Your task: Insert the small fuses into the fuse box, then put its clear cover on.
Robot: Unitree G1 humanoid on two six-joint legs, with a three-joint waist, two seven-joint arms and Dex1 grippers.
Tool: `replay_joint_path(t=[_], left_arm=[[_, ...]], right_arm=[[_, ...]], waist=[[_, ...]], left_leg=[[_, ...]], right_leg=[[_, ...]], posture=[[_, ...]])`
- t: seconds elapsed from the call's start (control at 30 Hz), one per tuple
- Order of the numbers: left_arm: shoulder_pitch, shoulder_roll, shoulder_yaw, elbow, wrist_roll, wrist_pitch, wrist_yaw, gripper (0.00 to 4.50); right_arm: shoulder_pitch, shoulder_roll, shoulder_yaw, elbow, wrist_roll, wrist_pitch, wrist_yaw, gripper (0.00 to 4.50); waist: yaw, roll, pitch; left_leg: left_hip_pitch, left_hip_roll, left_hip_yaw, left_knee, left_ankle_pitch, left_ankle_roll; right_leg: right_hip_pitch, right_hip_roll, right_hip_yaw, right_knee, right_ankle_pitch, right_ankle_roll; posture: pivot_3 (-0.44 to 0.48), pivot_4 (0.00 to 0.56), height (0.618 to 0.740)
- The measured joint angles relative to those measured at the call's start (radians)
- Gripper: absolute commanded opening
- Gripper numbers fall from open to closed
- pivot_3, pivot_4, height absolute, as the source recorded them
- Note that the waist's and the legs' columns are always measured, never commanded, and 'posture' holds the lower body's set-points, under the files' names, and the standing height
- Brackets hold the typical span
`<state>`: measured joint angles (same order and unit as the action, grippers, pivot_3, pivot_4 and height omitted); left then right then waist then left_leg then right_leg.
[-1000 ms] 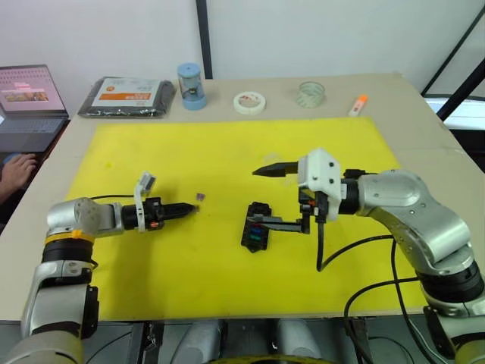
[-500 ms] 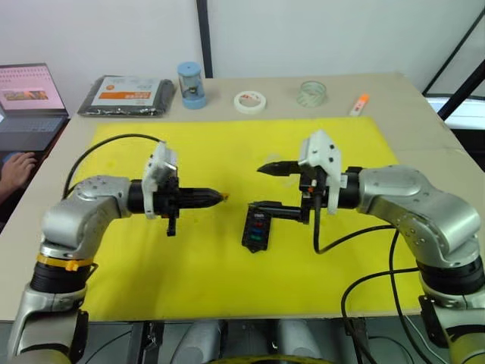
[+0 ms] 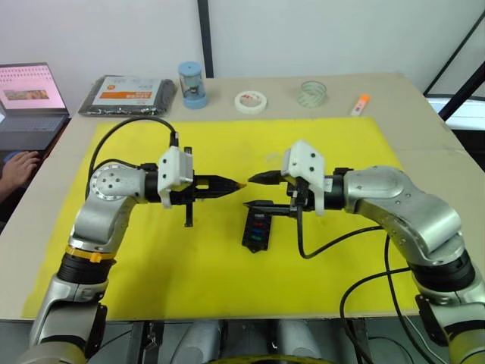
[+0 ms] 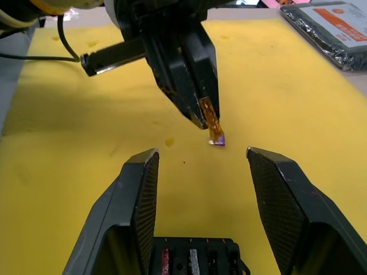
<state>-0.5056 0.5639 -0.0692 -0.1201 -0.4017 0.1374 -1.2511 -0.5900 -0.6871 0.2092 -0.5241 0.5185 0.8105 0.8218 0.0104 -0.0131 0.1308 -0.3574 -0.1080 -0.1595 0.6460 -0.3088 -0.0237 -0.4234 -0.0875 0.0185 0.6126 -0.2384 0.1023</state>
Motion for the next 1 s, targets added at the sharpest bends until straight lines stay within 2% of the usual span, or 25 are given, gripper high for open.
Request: replay_joint_path(t=[0.07, 0.17, 0.37, 0.9, 1.0], left_arm=[[-0.002, -0.004, -0.013, 0.000, 0.000, 0.000, 0.006, 0.00], [-0.002, -0.004, -0.031, 0.000, 0.001, -0.001, 0.007, 0.00], [0.005, 0.012, -0.034, 0.000, 0.002, -0.019, 0.002, 0.00], [0.031, 0.031, -0.037, -0.003, 0.001, -0.059, -0.021, 0.00], [0.032, 0.034, -0.037, 0.005, 0.002, -0.057, -0.021, 0.72]], right_arm=[[0.000, 0.000, 0.005, 0.000, -0.005, -0.011, 0.001, 2.52], [0.000, 0.003, 0.006, 0.000, -0.004, -0.015, 0.003, 2.01], [0.000, 0.000, 0.002, 0.002, -0.005, -0.022, 0.010, 0.05], [0.001, 0.000, 0.005, 0.003, -0.003, -0.027, 0.040, 0.05], [0.002, 0.000, 0.005, 0.003, -0.005, -0.038, 0.042, 0.00]], waist=[[0.000, 0.000, 0.000], [0.000, 0.000, 0.000], [0.000, 0.000, 0.000], [0.000, 0.000, 0.000], [0.000, 0.000, 0.000]], left_leg=[[0.000, 0.000, 0.000, 0.000, 0.000, 0.000], [0.000, 0.000, 0.000, 0.000, 0.000, 0.000], [0.000, 0.000, 0.000, 0.000, 0.000, 0.000], [0.000, 0.000, 0.000, 0.000, 0.000, 0.000], [0.000, 0.000, 0.000, 0.000, 0.000, 0.000]], right_leg=[[0.000, 0.000, 0.000, 0.000, 0.000, 0.000], [0.000, 0.000, 0.000, 0.000, 0.000, 0.000], [0.000, 0.000, 0.000, 0.000, 0.000, 0.000], [0.000, 0.000, 0.000, 0.000, 0.000, 0.000], [0.000, 0.000, 0.000, 0.000, 0.000, 0.000]], posture=[[0.000, 0.150, 0.740], [0.000, 0.150, 0.740], [0.000, 0.150, 0.740], [0.000, 0.150, 0.740], [0.000, 0.150, 0.740]])
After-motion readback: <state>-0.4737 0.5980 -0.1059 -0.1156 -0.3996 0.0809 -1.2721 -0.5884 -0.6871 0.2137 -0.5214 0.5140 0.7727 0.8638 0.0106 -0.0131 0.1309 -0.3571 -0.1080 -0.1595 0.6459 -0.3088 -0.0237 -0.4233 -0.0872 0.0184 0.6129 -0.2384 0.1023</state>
